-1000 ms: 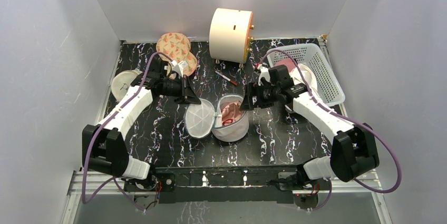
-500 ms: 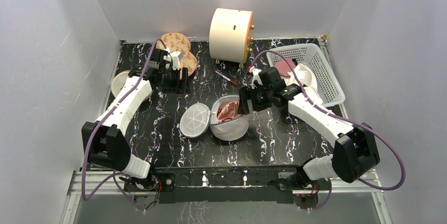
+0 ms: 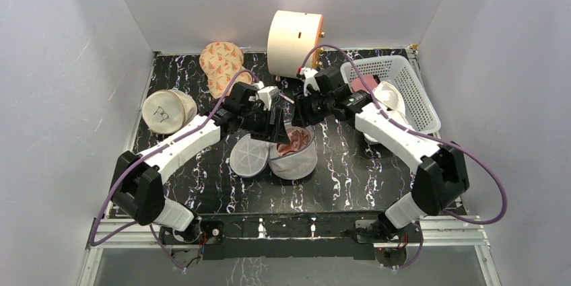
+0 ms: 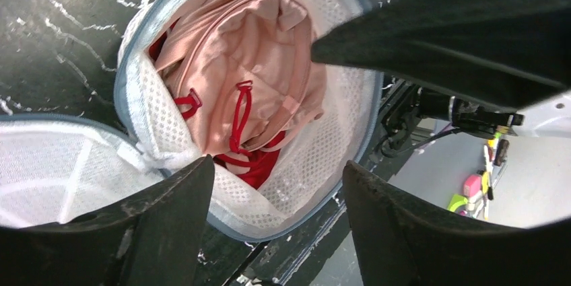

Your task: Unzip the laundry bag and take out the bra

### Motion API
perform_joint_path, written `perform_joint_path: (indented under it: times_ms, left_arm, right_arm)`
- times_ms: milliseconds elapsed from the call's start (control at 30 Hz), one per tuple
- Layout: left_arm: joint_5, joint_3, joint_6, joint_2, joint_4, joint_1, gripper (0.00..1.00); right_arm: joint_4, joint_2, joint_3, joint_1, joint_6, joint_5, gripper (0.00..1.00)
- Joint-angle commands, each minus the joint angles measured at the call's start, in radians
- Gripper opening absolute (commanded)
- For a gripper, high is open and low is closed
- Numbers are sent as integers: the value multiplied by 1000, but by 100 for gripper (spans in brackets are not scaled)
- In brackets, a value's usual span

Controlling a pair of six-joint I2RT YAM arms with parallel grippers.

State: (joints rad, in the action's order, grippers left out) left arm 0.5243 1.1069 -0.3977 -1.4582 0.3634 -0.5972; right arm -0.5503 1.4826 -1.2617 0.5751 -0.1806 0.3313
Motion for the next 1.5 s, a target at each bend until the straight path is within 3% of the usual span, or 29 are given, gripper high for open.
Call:
perform_joint_path:
  times_ms: [0,100,300,500,700,833,1100,1267,1467]
  left_arm:
    - [-107,-16,17,84,42,-10,71]
    - [-184,-14,31,122,68,-11,74]
    - [-266,-37,11,174,51,-11,79]
    - [-271,-39,7,170,45,-11,79]
    - [-280,-38,8,183,49,-10,80]
    - [-291,-38,10,192,54,-10,80]
    - [-310,-40,11,195,61,-10,80]
    - [-332,-50,12,221,67,-11,80]
    - [-364,-45,17,249,78,-11,81]
  right_arm:
    - [2,48,-45,15,15,-54,34]
    - [-34,76,-57,24,30,-105,37]
    - [-59,103,-53,56,49,-175,54]
    - [-45,132,-37,100,46,-175,53]
    - [-32,141,-31,126,47,-195,45]
    - [-46,132,-33,136,63,-294,60]
    - [-54,110,-36,170,87,-374,67]
    - [-38,150,-18,224,90,-461,61]
    - [-39,187,-52,311,99,-633,34]
